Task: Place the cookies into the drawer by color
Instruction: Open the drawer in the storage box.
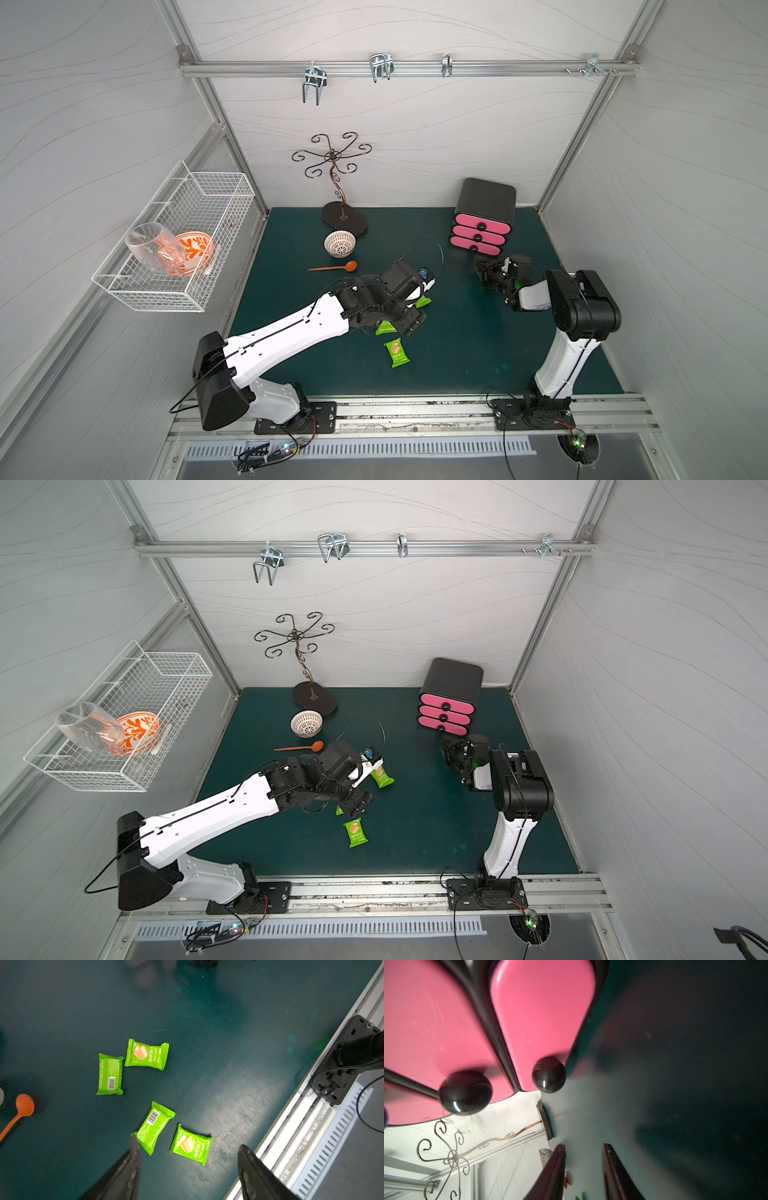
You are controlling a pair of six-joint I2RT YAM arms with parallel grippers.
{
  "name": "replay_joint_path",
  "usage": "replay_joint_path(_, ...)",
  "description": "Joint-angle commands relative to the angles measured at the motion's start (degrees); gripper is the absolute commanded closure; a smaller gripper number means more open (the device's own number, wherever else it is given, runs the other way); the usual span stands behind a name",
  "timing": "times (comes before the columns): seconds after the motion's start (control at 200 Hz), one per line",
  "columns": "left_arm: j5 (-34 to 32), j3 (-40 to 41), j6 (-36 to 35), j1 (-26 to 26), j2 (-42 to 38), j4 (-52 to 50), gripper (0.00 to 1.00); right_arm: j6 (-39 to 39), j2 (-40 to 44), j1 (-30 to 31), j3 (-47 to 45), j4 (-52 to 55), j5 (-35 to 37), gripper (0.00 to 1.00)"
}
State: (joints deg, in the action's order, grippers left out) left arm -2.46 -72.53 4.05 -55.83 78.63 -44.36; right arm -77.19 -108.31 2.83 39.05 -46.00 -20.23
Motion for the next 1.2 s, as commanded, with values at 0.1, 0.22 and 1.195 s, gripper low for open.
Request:
replay_joint_path(0.1, 2.2, 1.1, 0.5, -0.1, -4.0, 6.1, 0.24, 0.0, -1.7, -1.5, -1.0, -4.6, 0.7, 0.63)
replay_joint_path(0.22, 3.2, 3.2, 0.5, -0.1, -5.8, 9.3, 0.24, 0.6, -1.4, -1.7, -2.1, -5.4, 0.4, 0.61)
replay_joint_path(1.195, 2.7, 10.9, -5.5, 0.0, -14.7, 13.3, 0.19, -3.1, -6.7, -0.6, 4.5, -10.0, 3.7, 0.49)
